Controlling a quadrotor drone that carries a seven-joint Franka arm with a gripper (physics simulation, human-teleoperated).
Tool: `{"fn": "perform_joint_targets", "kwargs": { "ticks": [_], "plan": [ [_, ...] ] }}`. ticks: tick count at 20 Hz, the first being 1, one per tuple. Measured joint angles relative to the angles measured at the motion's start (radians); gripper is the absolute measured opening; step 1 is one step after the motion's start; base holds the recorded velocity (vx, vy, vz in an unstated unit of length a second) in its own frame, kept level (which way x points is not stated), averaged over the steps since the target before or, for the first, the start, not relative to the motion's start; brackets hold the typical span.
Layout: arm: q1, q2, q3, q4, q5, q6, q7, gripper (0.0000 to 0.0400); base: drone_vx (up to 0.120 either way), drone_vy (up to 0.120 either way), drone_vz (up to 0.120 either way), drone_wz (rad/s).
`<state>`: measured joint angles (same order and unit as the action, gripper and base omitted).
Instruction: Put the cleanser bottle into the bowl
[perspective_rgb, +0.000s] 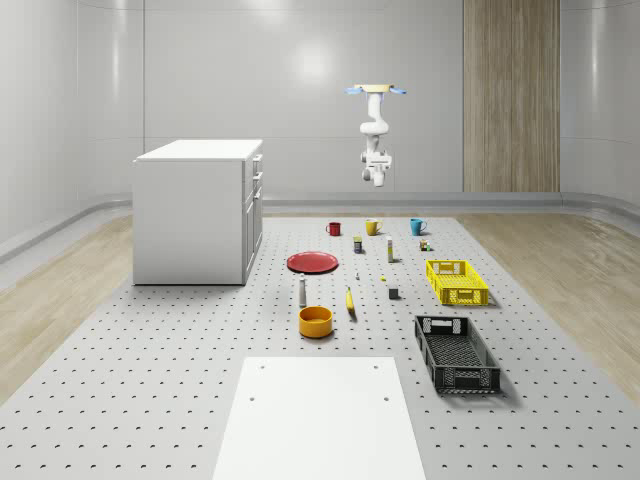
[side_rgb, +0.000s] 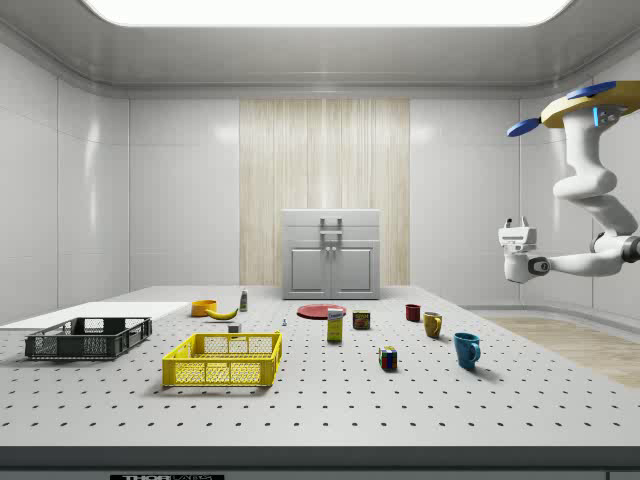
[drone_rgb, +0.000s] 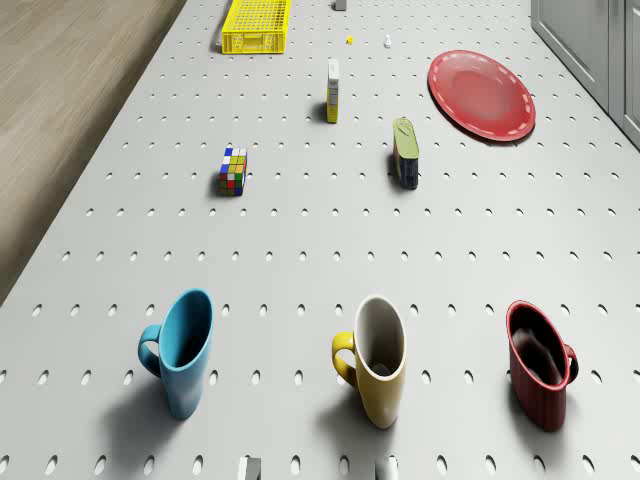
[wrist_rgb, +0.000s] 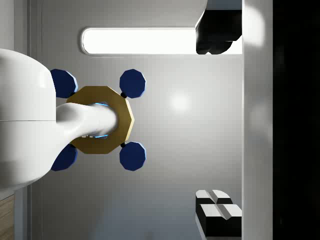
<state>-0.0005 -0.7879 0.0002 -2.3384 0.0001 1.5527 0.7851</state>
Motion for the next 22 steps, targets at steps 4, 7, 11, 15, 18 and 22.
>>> {"fn": "perform_joint_targets", "kwargs": {
  "ticks": [4, 7, 11, 15, 18, 22],
  "plan": [
    [-0.002, 0.013, 0.001, 0.085, 0.001, -0.069, -0.001, 0.04, 0.0, 0.0, 0.0, 0.0],
    [-0.003, 0.033, 0.002, 0.149, 0.001, -0.111, -0.002, 0.04, 0.0, 0.0, 0.0, 0.0],
    [-0.004, 0.059, 0.002, 0.222, 0.002, -0.154, -0.002, 0.04, 0.0, 0.0, 0.0, 0.0],
    [-0.005, 0.076, 0.003, 0.266, 0.002, -0.178, -0.002, 0.04, 0.0, 0.0, 0.0, 0.0],
    [-0.006, 0.082, 0.003, 0.283, 0.002, -0.187, -0.003, 0.04, 0.0, 0.0, 0.0, 0.0],
    [-0.006, 0.085, 0.004, 0.293, 0.002, -0.191, -0.003, 0.04, 0.0, 0.0, 0.0, 0.0]
  ]
}}
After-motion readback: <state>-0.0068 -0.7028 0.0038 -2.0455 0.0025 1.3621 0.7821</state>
